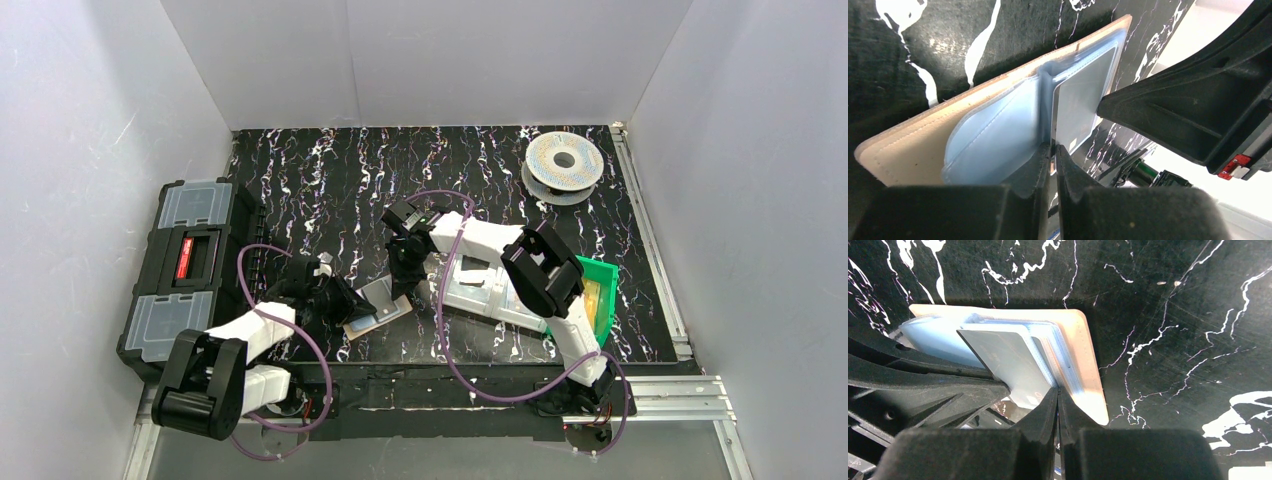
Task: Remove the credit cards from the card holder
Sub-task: Remove the credit card from the card holder.
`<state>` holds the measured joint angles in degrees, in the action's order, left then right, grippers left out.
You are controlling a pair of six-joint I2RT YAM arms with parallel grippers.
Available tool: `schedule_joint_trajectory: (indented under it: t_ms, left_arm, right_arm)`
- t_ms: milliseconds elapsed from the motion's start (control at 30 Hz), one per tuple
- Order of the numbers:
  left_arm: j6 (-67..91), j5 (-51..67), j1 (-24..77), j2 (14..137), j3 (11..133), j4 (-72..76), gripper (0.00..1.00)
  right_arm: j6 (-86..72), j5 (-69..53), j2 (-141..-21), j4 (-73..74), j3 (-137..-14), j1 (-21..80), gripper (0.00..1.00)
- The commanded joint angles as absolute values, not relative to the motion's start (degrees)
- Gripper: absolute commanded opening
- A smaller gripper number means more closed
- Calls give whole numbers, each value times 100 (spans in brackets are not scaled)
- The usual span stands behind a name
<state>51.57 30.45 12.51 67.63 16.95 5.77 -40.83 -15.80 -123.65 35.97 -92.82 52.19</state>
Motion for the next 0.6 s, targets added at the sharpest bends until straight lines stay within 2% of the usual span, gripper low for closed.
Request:
schedule_joint_trajectory:
  t_ms: [0, 233, 433, 500, 567]
  left_arm:
    - [5166, 3234, 1239, 6887, 1666, 792, 0]
    - [5412, 3291, 1270, 7631, 1968, 1399, 0]
    - [5386, 3103, 1396, 8308, 2590, 1412, 0]
    - [5342, 3060, 1410, 8466, 2779, 1240, 0]
    - [5230, 3000, 1416, 8596, 2997, 932, 0]
  right_arm:
    - [-4017, -974, -12843, 3727, -9093, 5111, 9]
    - [-3946, -872, -12552, 3734, -9079, 4775, 11]
    - [-3661, -603, -12291, 3912, -9323, 4649, 39]
    - [-3578, -490, -12286, 4009, -9420, 4655, 44]
    - [-3532, -424, -12317, 4065, -9470, 4653, 46]
